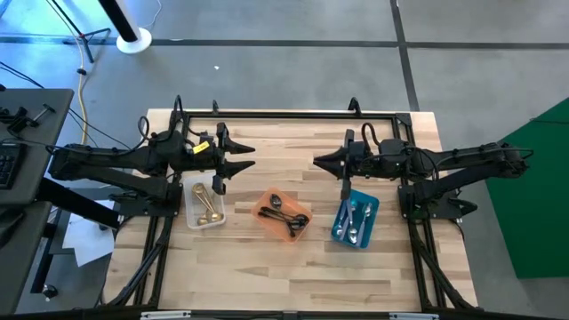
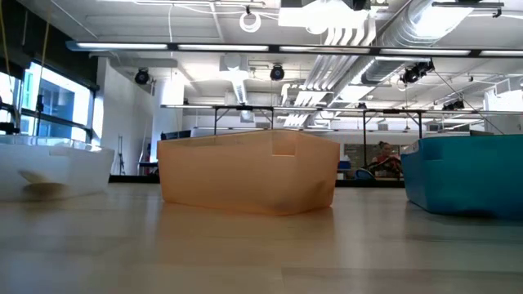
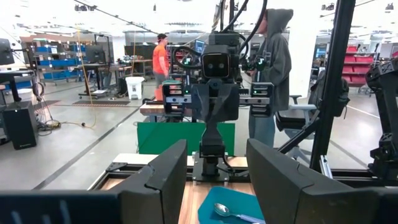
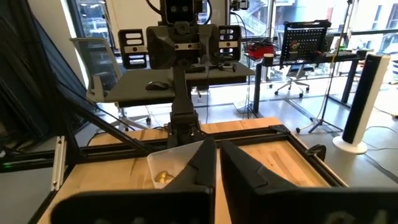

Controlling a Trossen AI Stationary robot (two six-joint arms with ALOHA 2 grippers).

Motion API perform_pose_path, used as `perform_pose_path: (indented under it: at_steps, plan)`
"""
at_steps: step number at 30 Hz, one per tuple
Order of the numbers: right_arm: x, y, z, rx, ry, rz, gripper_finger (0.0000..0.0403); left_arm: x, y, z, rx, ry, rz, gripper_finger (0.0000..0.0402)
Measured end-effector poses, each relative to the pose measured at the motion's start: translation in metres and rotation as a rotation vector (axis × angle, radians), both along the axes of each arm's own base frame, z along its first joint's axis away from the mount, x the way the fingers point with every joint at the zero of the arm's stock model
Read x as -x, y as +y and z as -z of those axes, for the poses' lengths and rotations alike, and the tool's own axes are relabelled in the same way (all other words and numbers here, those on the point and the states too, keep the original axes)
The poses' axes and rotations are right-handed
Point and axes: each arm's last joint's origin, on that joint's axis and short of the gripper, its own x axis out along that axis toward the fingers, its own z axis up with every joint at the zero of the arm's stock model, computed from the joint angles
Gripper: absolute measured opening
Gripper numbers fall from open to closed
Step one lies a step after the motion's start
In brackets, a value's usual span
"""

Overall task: Sort silverware by color (type)
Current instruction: Return to Home Position

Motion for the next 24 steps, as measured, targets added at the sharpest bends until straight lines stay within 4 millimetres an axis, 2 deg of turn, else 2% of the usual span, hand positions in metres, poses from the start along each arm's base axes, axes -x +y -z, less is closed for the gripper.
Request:
perform_pose_path:
  at_steps: [2,20,24]
  plan:
    - [0.0000,0.0003,0.0000,0.000,0.000,-0.011,0.0007,0.0000,0.0000,0.0000,0.000,0.000,0.000,0.0156]
    - [0.0001,0.0006,0.0004,-0.037,0.002,-0.020,0.0000,-0.0003,0.0001,0.0021,0.032,0.020,0.000,0.0155]
    - [0.0001,0.0006,0.0005,-0.035,0.002,-0.020,0.0000,-0.0003,0.0003,0.0021,-0.001,0.022,-0.009,0.0127]
